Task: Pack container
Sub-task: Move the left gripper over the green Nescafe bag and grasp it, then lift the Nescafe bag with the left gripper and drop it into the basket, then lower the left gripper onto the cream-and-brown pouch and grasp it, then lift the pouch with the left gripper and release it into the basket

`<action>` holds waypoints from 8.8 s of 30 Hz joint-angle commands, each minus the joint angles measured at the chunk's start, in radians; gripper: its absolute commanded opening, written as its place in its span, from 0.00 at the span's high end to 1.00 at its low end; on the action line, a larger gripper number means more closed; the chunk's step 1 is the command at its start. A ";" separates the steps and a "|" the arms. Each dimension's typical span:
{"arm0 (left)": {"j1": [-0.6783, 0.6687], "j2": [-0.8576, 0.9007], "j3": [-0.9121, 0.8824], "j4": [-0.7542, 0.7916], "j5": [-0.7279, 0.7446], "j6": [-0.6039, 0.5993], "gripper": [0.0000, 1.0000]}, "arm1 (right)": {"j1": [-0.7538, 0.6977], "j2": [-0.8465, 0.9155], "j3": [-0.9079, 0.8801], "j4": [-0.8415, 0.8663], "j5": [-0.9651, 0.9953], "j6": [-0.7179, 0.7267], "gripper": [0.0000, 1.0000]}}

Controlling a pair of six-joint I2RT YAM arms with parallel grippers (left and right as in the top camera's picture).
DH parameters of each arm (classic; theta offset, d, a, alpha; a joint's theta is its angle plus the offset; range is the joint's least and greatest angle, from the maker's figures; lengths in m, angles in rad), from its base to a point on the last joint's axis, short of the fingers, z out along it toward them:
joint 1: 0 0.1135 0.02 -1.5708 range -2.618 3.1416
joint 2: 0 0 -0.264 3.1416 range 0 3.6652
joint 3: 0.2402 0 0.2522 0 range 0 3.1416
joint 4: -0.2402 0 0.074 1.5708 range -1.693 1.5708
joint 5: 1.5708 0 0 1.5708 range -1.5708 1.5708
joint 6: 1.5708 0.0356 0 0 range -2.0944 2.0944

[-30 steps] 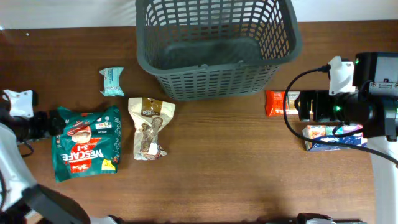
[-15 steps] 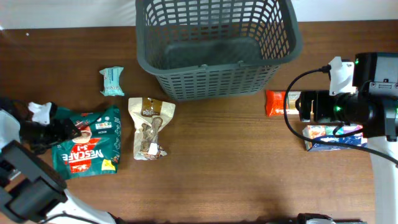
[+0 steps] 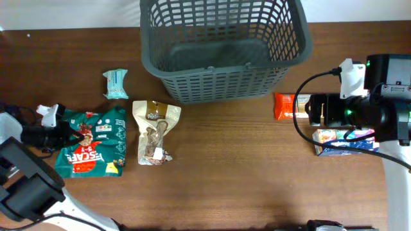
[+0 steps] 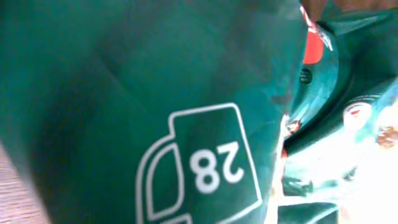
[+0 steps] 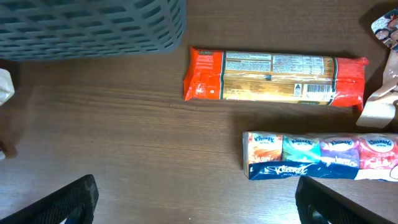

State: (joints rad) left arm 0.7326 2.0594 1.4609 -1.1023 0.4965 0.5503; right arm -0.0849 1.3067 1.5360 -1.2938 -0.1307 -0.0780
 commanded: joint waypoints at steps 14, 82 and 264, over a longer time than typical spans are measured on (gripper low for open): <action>-0.004 0.039 0.731 -0.332 0.408 -0.057 0.98 | 0.005 0.002 0.017 -0.001 0.012 0.008 0.01; -0.798 0.053 1.396 -0.105 0.075 -0.260 0.28 | 0.005 0.002 0.017 -0.150 0.008 0.008 0.01; -0.804 -0.144 1.044 0.101 -0.465 -0.391 0.25 | 0.005 0.002 0.016 -0.210 -0.072 0.008 0.01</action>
State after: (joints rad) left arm -0.1402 1.9224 2.3985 -0.8883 0.0937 0.1432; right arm -0.0849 1.3083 1.5364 -1.5082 -0.1856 -0.0780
